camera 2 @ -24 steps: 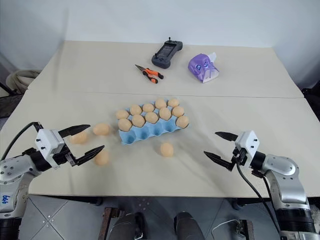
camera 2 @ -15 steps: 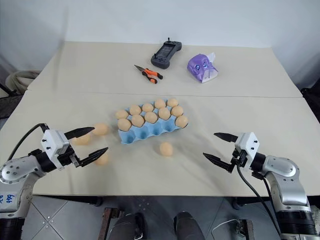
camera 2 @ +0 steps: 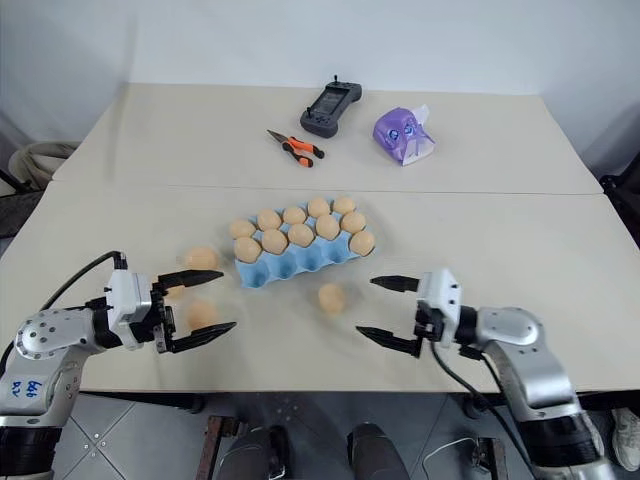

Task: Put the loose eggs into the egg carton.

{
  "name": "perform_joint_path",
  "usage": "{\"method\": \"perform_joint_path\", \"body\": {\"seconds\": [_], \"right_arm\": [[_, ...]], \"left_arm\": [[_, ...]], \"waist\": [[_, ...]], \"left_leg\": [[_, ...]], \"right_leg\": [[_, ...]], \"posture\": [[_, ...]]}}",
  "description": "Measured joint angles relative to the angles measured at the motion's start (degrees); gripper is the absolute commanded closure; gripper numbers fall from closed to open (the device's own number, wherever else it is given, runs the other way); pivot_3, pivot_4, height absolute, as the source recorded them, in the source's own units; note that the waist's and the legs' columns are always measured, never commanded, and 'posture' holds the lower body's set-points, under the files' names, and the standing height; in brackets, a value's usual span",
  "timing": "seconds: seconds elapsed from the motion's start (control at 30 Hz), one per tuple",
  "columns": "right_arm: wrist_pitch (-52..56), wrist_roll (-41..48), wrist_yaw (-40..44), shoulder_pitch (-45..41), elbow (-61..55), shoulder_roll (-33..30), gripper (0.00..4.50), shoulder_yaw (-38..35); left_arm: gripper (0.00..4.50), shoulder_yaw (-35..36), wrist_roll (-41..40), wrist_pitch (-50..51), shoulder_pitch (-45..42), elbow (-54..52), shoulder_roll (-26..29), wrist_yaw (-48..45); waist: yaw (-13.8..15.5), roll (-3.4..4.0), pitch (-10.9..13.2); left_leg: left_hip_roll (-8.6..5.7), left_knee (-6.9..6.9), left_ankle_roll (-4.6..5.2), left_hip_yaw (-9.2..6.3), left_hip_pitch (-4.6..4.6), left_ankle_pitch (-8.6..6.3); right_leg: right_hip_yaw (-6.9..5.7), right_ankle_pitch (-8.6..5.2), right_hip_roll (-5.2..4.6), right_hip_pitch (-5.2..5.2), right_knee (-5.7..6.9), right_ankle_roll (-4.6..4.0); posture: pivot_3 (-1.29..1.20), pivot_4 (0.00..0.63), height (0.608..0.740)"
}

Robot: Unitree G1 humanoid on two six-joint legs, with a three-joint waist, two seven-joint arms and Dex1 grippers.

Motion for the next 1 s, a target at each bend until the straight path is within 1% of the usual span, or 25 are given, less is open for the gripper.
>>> {"method": "perform_joint_path", "body": {"seconds": [0.1,0.27,0.37,0.5,0.53,0.57,0.7,0.83,0.93,1.0], "right_arm": [[1.4,-2.8,-2.8,-3.6,3.4,3.2,0.0,3.5],[3.1,-5.8,-5.8,-7.7,8.1,7.2,0.0,6.0],[2.7,-7.9,-7.2,-8.9,11.9,9.6,0.62,7.4],[2.2,-8.7,-7.5,-9.4,14.1,10.7,2.03,7.9],[1.9,-8.7,-7.4,-9.5,14.1,10.7,2.32,7.9],[1.5,-8.6,-7.1,-9.6,14.1,10.7,2.44,7.9],[1.9,-6.9,-5.8,-10.3,11.8,10.7,2.46,7.7],[3.4,-6.1,-7.1,-16.1,10.8,11.3,2.46,6.5],[2.4,-6.8,-8.9,-20.7,13.2,12.5,2.46,5.5],[-0.5,-8.4,-11.0,-23.6,18.5,13.4,2.46,5.0]], "left_arm": [[0.04,0.3,0.0,0.0,0.5,0.0,0.1,0.1],[0.04,1.7,0.0,0.0,3.3,-0.2,0.9,0.4],[0.0,2.5,-0.2,0.0,5.0,-0.7,1.0,0.7],[0.0,2.9,-0.4,0.1,6.0,-2.5,1.0,1.1],[0.0,2.9,-0.4,0.1,6.1,-2.5,1.0,1.3],[0.0,2.9,-0.4,0.1,6.3,-2.5,1.0,1.5],[0.0,3.2,-0.4,0.1,6.9,-2.5,0.1,4.0],[0.0,3.5,-0.4,0.4,7.5,-2.7,-1.1,7.2],[0.0,3.6,-0.4,0.7,8.5,-2.9,-1.6,9.2],[0.0,3.8,-0.4,0.7,9.2,-3.2,-1.9,10.4]], "waist": [[0.1,0.0,0.0],[0.1,0.0,0.0],[0.0,0.0,0.0],[0.1,0.0,0.0],[0.1,0.0,0.0],[0.1,0.0,0.0],[0.0,0.0,0.0],[-0.3,0.0,0.0],[-0.3,-0.01,0.0],[-0.4,-0.01,0.0]], "left_leg": [[0.01,0.01,0.0,0.0,-0.02,0.0],[0.04,-0.02,0.01,0.02,-0.03,0.0],[0.02,-0.03,0.0,0.02,-0.03,0.0],[0.02,-0.04,0.0,0.02,-0.04,0.0],[0.01,-0.03,0.01,0.02,-0.04,0.0],[0.01,-0.03,0.01,0.02,-0.04,-0.01],[0.04,-0.05,0.01,0.02,-0.04,-0.01],[0.06,-0.04,-0.02,0.02,-0.03,0.01],[0.06,-0.05,-0.04,0.0,-0.03,0.02],[0.04,-0.05,-0.03,0.02,-0.04,0.01]], "right_leg": [[0.0,0.0,-0.01,-0.03,0.02,0.0],[-0.01,-0.01,-0.03,-0.07,0.01,-0.01],[-0.02,-0.02,-0.02,-0.08,0.03,-0.03],[-0.02,-0.02,-0.03,-0.07,0.03,-0.03],[-0.02,-0.02,-0.03,-0.06,0.02,-0.03],[-0.02,-0.02,-0.03,-0.06,0.02,-0.03],[-0.01,-0.02,-0.05,-0.08,0.04,-0.03],[-0.01,-0.01,-0.05,-0.14,0.12,-0.04],[-0.02,-0.02,-0.05,-0.14,0.12,-0.05],[-0.01,-0.02,-0.07,-0.15,0.11,-0.05]], "posture": [[0.0,0.15,0.74],[0.0,0.15,0.74],[0.0,0.15,0.74],[0.0,0.15,0.74],[0.0,0.15,0.74],[0.0,0.15,0.74],[0.0,0.15,0.74],[0.0,0.15,0.74],[0.0,0.15,0.74],[0.0,0.15,0.74]]}}
